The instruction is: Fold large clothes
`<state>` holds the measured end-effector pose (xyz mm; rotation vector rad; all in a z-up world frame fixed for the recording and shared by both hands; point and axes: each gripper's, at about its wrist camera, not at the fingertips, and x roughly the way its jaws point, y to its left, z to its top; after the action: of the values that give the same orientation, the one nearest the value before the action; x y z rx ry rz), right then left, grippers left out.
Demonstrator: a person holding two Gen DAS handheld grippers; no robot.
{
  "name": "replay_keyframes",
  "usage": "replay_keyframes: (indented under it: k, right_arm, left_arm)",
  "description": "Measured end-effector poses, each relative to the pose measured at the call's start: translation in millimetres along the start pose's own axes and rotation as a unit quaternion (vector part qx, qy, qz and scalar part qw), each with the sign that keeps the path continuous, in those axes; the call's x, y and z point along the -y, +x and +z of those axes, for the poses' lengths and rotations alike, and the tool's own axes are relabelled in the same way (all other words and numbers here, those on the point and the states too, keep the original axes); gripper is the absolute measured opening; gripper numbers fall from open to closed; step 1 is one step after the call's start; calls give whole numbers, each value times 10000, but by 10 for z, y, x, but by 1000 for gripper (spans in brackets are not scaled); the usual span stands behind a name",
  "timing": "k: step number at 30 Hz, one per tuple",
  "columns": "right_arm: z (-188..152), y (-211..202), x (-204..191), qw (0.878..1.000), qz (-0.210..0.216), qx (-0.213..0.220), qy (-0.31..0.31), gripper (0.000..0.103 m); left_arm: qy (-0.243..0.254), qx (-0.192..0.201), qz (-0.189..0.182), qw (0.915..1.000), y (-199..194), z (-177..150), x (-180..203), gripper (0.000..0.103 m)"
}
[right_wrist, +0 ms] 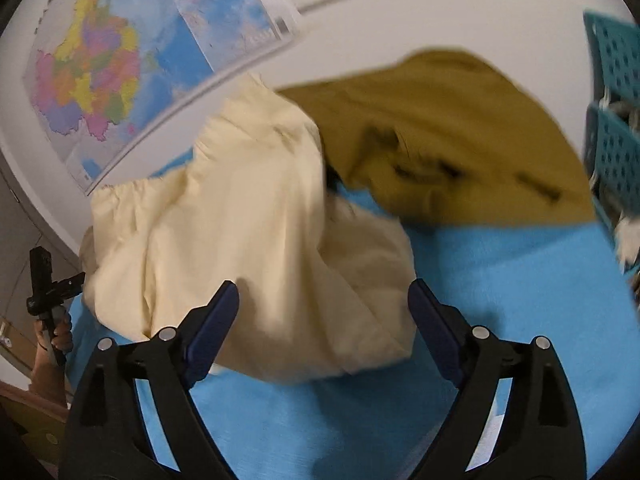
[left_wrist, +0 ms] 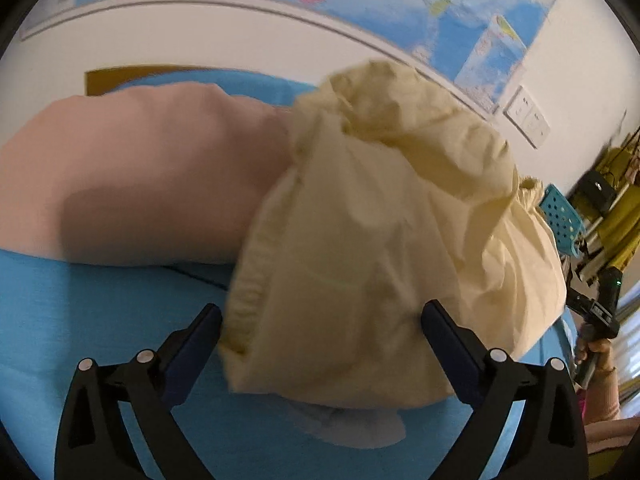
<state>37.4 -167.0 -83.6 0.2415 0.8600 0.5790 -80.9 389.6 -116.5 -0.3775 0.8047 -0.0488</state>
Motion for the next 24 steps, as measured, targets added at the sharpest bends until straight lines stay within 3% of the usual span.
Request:
replay_keyframes:
  k: [2, 3, 4, 7, 9, 11, 13, 16, 17, 18, 19, 20, 21, 22, 23, 24]
  right_arm:
    - [2, -5, 34, 9996, 255, 0, 145, 75]
    - [26, -18, 20, 9991, 399, 42, 120, 44]
    - [39, -53, 14, 9990, 431, 55, 140, 24]
    - [25, -381, -52, 9961, 839, 224, 141, 12]
    - [43, -766, -146, 9917, 1108, 632, 169, 9]
    - [22, -1133, -206, 9888, 1099, 1003, 71, 9]
    - [-70, -1435, -174, 9896, 785, 1203, 28, 8]
    - [-299, -1394, 124, 9937, 500, 885, 479, 11]
    - [-406, -1251, 206, 9961, 243, 581, 622, 13]
    - [-493, -1090, 227, 9978, -64, 211, 626, 14]
    - [-539, -996, 236, 9979, -332, -1, 554, 25]
    - [-552, -987, 249, 9969, -576, -50, 542, 33]
    - [-533, -1031, 241, 9959, -691, 38, 578, 39]
    - [-506, -1089, 216, 9954, -749, 167, 574, 41]
    - [-449, -1163, 144, 9941, -886, 358, 508, 48]
    - [-375, -1265, 10, 9916, -1096, 620, 285, 64]
  left_arm:
    - [56, -34, -34, 10000, 65, -12, 58, 90]
    - [39, -105, -137, 9998, 82, -21, 89, 70]
    - [21, -144, -216, 9997, 80, -26, 117, 50]
    - [-127, -166, -362, 9991, -131, 3, 216, 22]
    - [-308, -191, -659, 9972, -334, 28, 235, 19]
    - [-442, -246, -947, 9942, -545, 8, 218, 19]
    - [-453, -293, -1105, 9924, -688, -57, 194, 19]
    - [-565, -598, -1073, 9908, -543, -216, 104, 23]
    - [-637, -822, -958, 9900, -395, -283, 46, 27]
    - [-646, -997, -687, 9905, -276, -340, 15, 45]
    - [-713, -1047, -423, 9910, -203, -373, 2, 53]
    - [-698, -971, -375, 9921, -206, -370, 9, 53]
    - [-557, -895, -204, 9942, -242, -345, 58, 56]
    - [-381, -794, 68, 9961, -305, -310, 122, 66]
    - [-159, -521, 527, 9971, -438, -255, 206, 69]
    - [46, -189, 847, 9962, -577, -202, 294, 71]
